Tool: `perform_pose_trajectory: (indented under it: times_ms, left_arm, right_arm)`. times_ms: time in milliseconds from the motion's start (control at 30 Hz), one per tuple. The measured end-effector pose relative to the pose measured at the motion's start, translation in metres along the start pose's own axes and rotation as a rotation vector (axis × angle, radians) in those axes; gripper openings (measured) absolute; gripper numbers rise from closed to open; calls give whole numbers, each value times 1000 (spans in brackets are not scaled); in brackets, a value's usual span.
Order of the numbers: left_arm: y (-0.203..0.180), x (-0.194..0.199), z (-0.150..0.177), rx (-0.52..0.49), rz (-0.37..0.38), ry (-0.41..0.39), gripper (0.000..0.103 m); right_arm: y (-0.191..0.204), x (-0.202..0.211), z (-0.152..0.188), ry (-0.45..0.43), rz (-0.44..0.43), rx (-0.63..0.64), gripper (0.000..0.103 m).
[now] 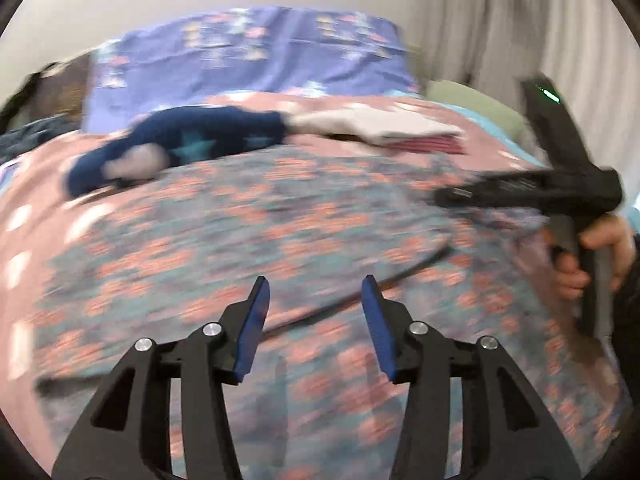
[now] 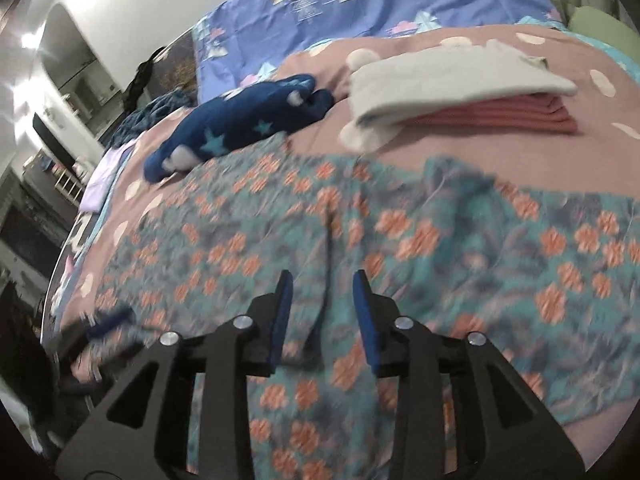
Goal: Fold small clothes
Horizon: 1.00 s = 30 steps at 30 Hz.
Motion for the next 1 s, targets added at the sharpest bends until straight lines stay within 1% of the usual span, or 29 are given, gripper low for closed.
perform_pose_trajectory:
  times_ms: [67,100,167,200,233,267,300,333,367,400,467,500,533,600,667,700,733,767,800,833,867,900,933,1000]
  left_arm:
    - [36,14,9,59,-75,-2,48]
    - [64,25,15,111,-123,-6,48]
    - [102,42,28,195,-185,-9,49]
    - [123,50,38,241,-218,-7,49]
    - [142,55,45,274,-251,0,49]
    - [157,60,52,303,-285,11,49]
    - [172,65,59,338,-311,20,49]
    - [181,68,61,365,-304,19,49]
    - [189,70,63,393,-281,15,49]
    - [195,71,66,411,-272,16,49]
    - [202,68,68,440,-260,28,49]
    - [205,65,68,454,-242,36,49]
    - [204,61,67,462,-228,41,49]
    - [206,54,68,487,-186,48,49]
    - [207,53,67,511,-164,35,49]
    - [205,49,66,520,-154,29,49]
    - [204,48,65,532,-140,21,49]
    - [204,46,65,539,-134,17,49]
    - [204,46,65,544,-130,13,49]
    - [203,46,66,544,-128,8,46]
    - [203,48,65,542,-126,0,44]
    - [202,48,65,542,-124,-4,39]
    - [202,49,65,541,-126,-8,35]
    - [203,50,66,537,-151,-9,31]
  right_arm:
    - [13,-3,11,27,-16,29,39]
    - [17,-7,16,40,-16,41,43]
    - [22,-12,26,59,0,59,43]
    - [23,-18,28,63,25,71,29]
    - [20,-21,29,59,56,78,10]
    - [18,-22,27,56,84,77,9]
    - [17,-19,25,48,83,52,7]
    - [17,-16,23,41,88,38,6]
    - [16,-11,21,36,118,36,6]
    - [14,-10,22,40,147,44,4]
    - [7,-11,28,74,230,62,4]
    - [5,-11,29,79,238,58,4]
    - [2,-6,30,73,247,41,9]
    - [1,5,24,45,284,17,15]
    - [13,16,8,-16,299,33,15]
    - [30,20,-4,-41,271,66,15]
    - [49,19,-13,-47,234,102,16]
    - [70,16,-22,-42,195,145,17]
    - [99,10,-31,-31,146,206,19]
    - [127,2,-38,-20,99,262,23]
    - [163,-11,-45,-3,43,336,25]
    - [185,-19,-47,11,15,384,27]
    - [213,-32,-49,30,-7,439,27]
    - [265,-67,-52,87,-40,530,27]
Point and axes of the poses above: each gripper's, at about its wrist camera, not at the fingertips, and x roughly against the way its jaws point, y to its left, z to its underside, the point moved 9 cm from there along -x, roughly the way its jaws point, and after that the axes turned 3 degrees about x, right-handed, at the moved point
